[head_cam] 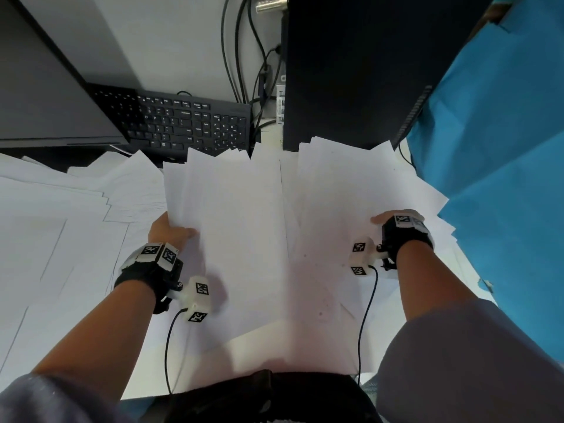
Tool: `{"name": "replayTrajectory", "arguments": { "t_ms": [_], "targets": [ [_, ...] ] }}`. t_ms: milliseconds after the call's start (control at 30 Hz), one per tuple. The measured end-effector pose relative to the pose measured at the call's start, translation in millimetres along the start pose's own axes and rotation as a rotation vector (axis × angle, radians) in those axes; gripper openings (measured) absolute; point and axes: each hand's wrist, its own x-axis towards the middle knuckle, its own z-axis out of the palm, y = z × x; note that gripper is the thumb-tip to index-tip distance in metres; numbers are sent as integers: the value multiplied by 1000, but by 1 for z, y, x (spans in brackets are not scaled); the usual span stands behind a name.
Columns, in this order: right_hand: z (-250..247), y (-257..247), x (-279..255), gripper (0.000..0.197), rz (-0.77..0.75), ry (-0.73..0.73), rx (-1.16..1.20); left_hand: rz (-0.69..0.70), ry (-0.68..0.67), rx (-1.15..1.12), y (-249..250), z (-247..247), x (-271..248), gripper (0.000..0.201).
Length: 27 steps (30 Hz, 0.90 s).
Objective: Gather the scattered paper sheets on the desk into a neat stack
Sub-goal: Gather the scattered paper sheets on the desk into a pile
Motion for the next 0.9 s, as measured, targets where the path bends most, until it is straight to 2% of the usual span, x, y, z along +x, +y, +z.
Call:
{"name": "replayTrajectory", "arguments": {
  "t_ms": [67, 100, 133, 167, 200, 233, 267, 333, 400, 467, 533, 567, 767, 800, 900],
  "targets": [
    [9, 0, 2, 79, 48, 16, -7, -17, 4, -3, -3, -2, -1, 41],
    [15, 6, 21, 81, 22, -31, -5, -23, 4, 0, -4, -3, -2, 42],
    [29, 15, 66, 87, 16, 6, -18, -23, 5, -1, -4, -4, -2, 42],
    [41, 26, 101, 101, 34, 1, -43, -26, 3, -1, -4, -4, -3, 43],
    [39, 31, 96, 120, 62, -71, -102, -29, 2, -4, -5, -4, -3, 43],
    [31, 31, 81, 134, 90, -85, 4, -34, 1, -8, -6, -4, -4, 43],
    [25, 35, 73, 126, 75, -98, -16, -39, 1, -11, -6, -4, -3, 43],
    [-1, 33, 30, 81, 42, -90, -95, -44, -1, -8, -6, -3, -2, 44],
    [-13, 34, 5, 98, 108, -61, 32, -43, -4, 2, -5, -3, -1, 46],
    [-10, 41, 21, 91, 108, -7, 187, -37, -7, 6, -3, -2, 1, 46],
    [-11, 36, 12, 80, 78, 22, 250, -28, -12, 14, -2, -3, 1, 47],
    [-9, 35, 13, 81, 42, 33, 270, -26, -16, 14, -2, -3, 1, 47],
    [-22, 10, -10, 99, 42, 22, 250, -11, -31, 19, -1, -3, 2, 47],
    [-25, 9, -15, 96, 21, 19, 239, -12, -31, 16, -1, -3, 2, 47],
    [-24, 7, -7, 58, -63, -86, 231, -18, -37, -10, -2, -2, 1, 47]
  ]
}}
